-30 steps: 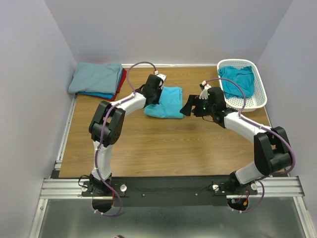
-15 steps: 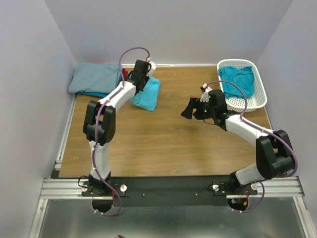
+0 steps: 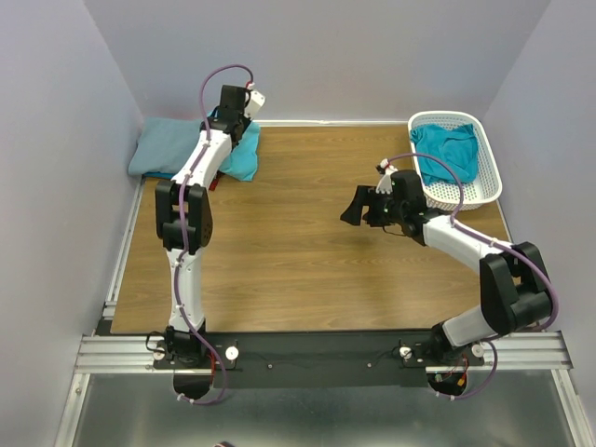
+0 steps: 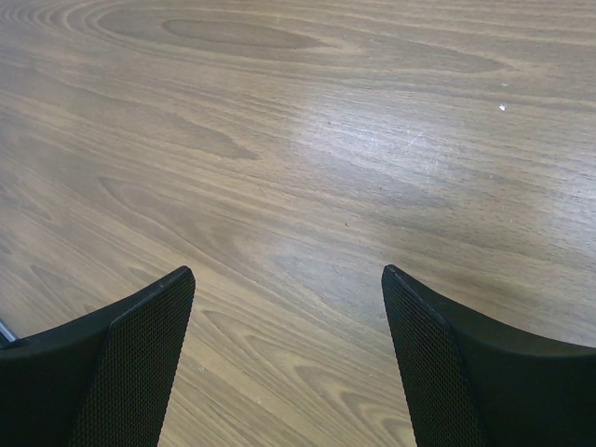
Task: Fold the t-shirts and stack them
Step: Neatly place the folded tshirt to the corner
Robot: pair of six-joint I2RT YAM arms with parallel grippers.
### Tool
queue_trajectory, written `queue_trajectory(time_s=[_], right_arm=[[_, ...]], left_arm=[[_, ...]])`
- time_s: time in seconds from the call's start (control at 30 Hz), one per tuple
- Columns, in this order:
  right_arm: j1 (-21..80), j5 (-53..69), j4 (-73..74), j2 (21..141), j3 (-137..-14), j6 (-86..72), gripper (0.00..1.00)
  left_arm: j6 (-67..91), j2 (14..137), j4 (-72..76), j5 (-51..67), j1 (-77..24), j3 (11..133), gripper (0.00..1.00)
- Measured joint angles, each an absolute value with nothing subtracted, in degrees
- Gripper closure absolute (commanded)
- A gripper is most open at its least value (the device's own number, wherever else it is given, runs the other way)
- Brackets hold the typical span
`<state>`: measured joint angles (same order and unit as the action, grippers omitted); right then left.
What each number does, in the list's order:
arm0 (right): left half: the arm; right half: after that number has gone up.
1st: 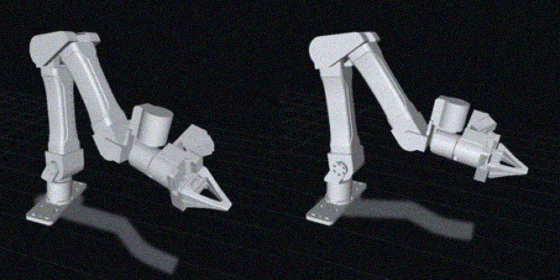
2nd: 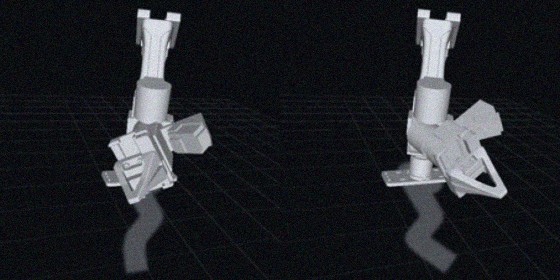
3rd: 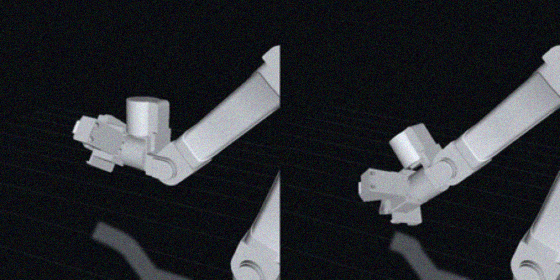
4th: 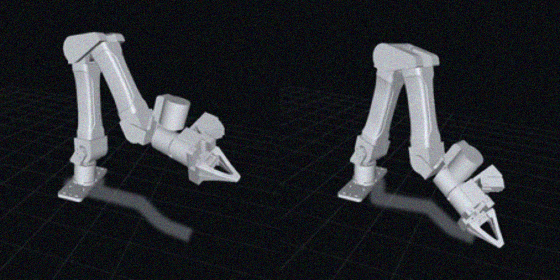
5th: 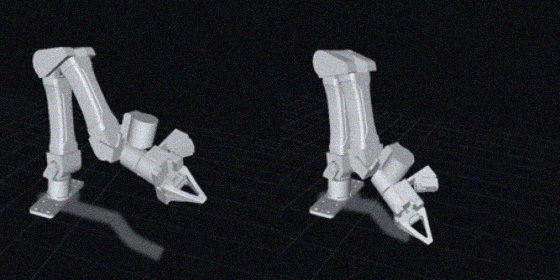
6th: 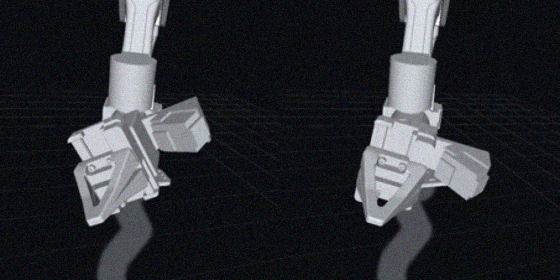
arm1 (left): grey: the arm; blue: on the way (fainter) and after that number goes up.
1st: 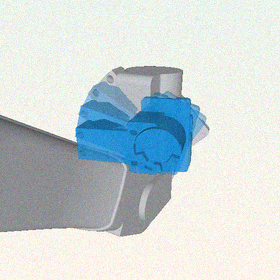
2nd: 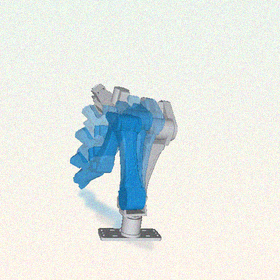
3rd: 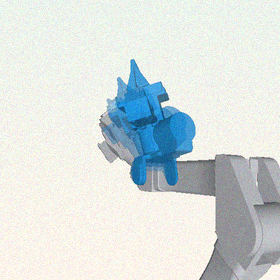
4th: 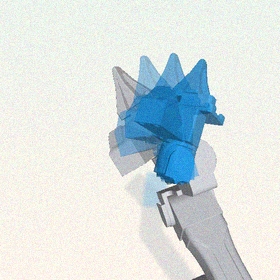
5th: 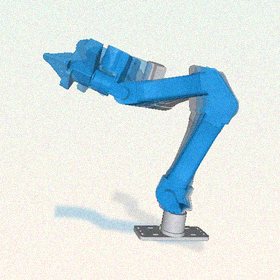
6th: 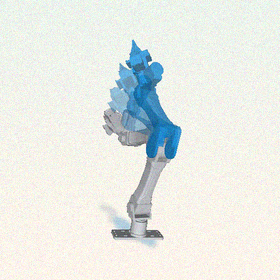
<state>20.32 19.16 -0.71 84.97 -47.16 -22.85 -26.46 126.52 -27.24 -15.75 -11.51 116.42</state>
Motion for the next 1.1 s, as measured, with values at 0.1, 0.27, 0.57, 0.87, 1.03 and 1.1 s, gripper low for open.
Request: queue_trajectory(time_s=[0.1,0.27,0.57,0.87,1.03,1.1], right_arm=[[20.32,19.16,-0.71,85.49,-47.11,-22.85,0.12],[20.32,19.16,-0.71,86.32,-47.09,-22.85,0.12],[20.32,19.18,-0.49,88.64,-47.09,-22.87,0.12],[20.32,19.18,-0.32,88.64,-47.07,-22.87,0.12],[20.32,19.18,-0.32,88.66,-47.07,-22.87,0.12],[20.32,19.2,-0.32,88.66,-47.07,-22.87,0.12]], left_arm=[[-27.73,128.55,-29.61,-15.14,-9.96,119.46,1.0],[-29.21,129.45,-33.1,-12.88,-7.66,123.39,1.0],[-29.45,129.43,-34.0,-5.89,-3.36,124.84,1.0],[-28.93,127.09,-34.48,0.1,-0.4,124.84,1.0],[-28.6,124.07,-34.39,2.2,1.54,124.84,1.0],[-28.4,123.2,-34.35,2.79,2.28,124.84,1.0]])
